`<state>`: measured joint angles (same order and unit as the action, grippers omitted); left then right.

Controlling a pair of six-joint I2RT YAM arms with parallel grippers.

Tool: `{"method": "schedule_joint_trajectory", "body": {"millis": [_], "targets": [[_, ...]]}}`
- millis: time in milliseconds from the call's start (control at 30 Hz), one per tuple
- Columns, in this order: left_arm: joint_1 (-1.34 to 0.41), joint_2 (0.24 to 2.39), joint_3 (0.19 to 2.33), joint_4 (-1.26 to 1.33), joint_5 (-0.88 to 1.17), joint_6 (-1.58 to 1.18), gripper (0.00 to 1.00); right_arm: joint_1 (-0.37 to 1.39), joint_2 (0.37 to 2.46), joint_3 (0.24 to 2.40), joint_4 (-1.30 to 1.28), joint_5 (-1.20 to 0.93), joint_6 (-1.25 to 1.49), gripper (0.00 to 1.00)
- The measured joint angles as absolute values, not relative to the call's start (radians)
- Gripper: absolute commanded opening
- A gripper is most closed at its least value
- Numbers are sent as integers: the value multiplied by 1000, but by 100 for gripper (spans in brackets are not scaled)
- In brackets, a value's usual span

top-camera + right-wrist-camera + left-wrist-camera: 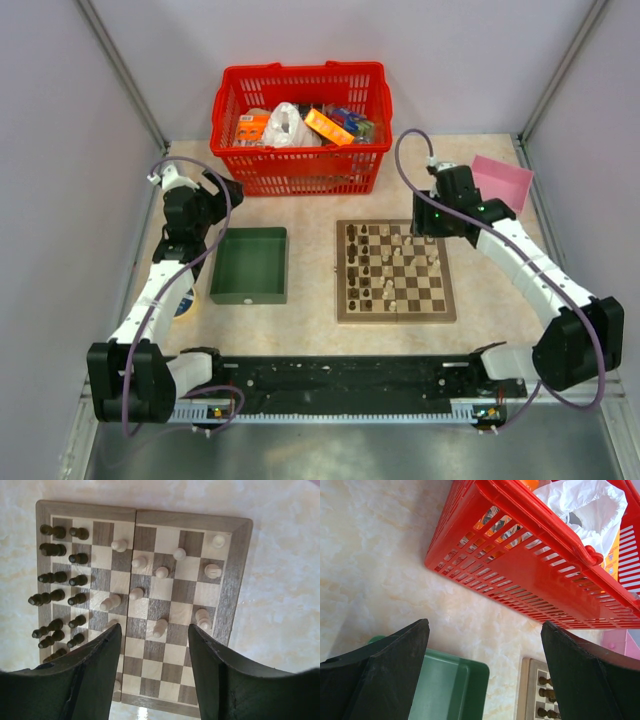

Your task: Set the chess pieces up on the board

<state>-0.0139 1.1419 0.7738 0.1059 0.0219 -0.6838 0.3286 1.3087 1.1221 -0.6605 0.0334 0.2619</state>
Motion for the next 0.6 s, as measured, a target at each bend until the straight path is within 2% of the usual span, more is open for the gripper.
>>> {"method": "schedule_joint_trajectory", "body": {"millis": [367,467,600], "targets": [[-14,1142,774,105,29,-686,99,397,1436,1073,-676,58,274,44],[-14,1142,774,105,29,-686,99,397,1459,1052,-681,59,278,38],[-14,1142,774,105,30,-686,99,397,1475,1040,-677,53,281,37]]}}
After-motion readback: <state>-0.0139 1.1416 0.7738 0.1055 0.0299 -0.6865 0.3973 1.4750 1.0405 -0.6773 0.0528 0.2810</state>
